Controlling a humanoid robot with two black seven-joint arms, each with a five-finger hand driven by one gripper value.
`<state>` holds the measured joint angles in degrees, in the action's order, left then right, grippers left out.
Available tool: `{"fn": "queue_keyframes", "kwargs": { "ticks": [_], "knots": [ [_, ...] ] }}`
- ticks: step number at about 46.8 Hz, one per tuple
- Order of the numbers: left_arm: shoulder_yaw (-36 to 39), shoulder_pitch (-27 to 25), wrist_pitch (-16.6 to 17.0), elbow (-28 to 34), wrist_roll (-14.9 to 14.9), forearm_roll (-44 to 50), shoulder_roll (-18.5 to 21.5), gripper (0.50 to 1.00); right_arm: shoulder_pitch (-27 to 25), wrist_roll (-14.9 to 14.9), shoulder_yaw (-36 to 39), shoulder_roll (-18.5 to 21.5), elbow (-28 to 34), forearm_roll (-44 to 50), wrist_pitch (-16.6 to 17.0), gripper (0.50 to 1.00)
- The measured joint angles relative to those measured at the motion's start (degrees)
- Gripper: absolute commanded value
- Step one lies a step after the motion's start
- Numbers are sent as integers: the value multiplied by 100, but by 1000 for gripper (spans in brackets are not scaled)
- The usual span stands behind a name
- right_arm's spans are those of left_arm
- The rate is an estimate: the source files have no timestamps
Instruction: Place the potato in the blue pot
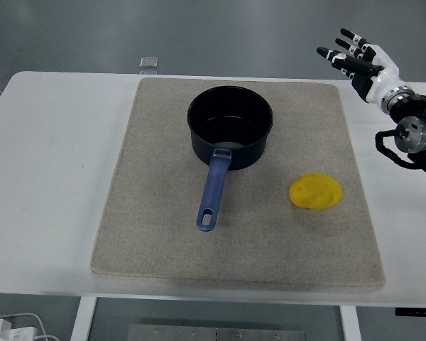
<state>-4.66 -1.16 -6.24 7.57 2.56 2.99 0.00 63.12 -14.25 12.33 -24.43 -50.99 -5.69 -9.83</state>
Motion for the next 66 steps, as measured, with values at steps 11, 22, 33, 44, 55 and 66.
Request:
{"fn": "queue_keyframes", "kwargs": {
  "ticks": [11,22,33,44,55,66],
  "knots": [
    [0,0,0,0,0,0,0,1000,0,-1,-32,-1028,-1516,876,-589,952],
    [0,1,0,-1,0,0,0,1000,-50,-24,-227,-2311,-2923,1691,-634,952],
    [0,2,0,-1,-1,-1,0,1000,-91,-197,-792,-3147,-3851,2894,-605,950],
    [0,2,0,-1,-1,-1,0,1000,-387,-443,-1225,-3365,-4196,4208,-581,950],
    [0,2,0,-1,-1,0,0,1000,-855,-535,-1322,-3240,-4208,5140,-641,950],
    [0,2,0,1,-1,0,0,1000,-1172,-554,-1447,-2888,-3947,5663,-952,948]
  ]
}}
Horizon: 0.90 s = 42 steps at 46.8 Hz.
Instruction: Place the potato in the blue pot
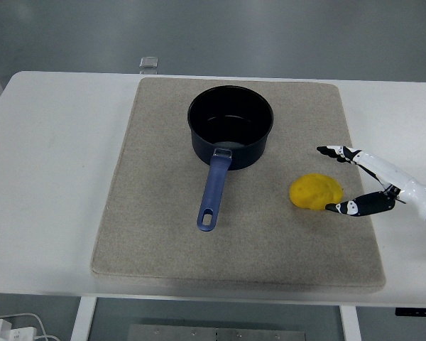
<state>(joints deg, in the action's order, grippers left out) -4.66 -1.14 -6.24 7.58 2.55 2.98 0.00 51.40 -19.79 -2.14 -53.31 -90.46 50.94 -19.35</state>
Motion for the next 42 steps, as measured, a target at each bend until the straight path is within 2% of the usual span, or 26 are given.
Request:
{"fn": "queue_keyframes", "kwargs": {
  "ticks": [13,16,18,21,25,26,42],
  "knots": [
    [0,-1,0,-1,0,0,0,1000,-16,0,-111,308,427,116,-65,938],
    [0,1,0,-2,0,0,0,1000,-12,0,-169,386,473,139,-62,903],
    [0,-1,0,-2,1,0,0,1000,-3,0,-206,435,525,175,-61,860],
    [0,0,0,-2,0,0,0,1000,3,0,-250,501,591,258,-61,769],
    [0,-1,0,-2,0,1,0,1000,10,0,-265,554,616,332,-60,534],
    [0,0,0,-2,0,1,0,1000,14,0,-268,560,618,345,-56,500],
    [0,0,0,-2,0,1,0,1000,36,-5,-267,584,789,382,1,500]
  ]
}}
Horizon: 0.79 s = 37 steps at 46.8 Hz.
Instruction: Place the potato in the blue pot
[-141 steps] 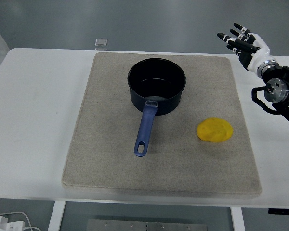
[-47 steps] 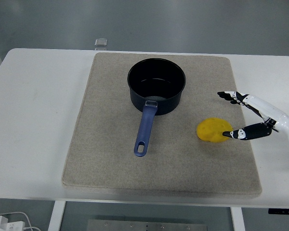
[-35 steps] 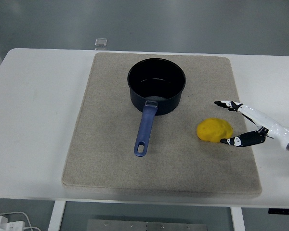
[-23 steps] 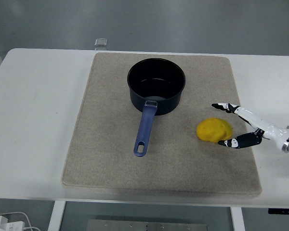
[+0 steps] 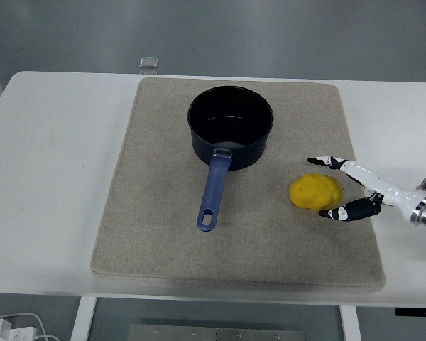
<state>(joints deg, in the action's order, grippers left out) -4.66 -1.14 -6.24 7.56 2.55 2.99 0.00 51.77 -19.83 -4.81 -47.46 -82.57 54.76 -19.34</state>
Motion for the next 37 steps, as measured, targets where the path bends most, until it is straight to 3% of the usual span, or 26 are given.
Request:
{"fn": "queue_keyframes", "kwargs": {
  "ticks": [37],
  "knots": [
    [0,0,0,0,0,0,0,1000,-3,6,24,79,27,-74,-16,500]
  ]
}}
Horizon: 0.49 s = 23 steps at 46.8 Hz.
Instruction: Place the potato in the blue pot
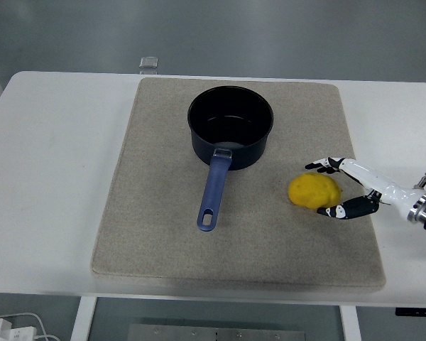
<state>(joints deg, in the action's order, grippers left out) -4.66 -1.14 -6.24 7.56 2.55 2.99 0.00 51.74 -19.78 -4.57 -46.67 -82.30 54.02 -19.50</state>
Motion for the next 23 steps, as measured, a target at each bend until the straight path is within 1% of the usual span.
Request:
{"fn": "queue_keyframes", "kwargs": {
  "ticks": [23],
  "knots": [
    [0,0,0,0,0,0,0,1000,-4,-8,0,-3,-4,-3,8,500]
  ]
}}
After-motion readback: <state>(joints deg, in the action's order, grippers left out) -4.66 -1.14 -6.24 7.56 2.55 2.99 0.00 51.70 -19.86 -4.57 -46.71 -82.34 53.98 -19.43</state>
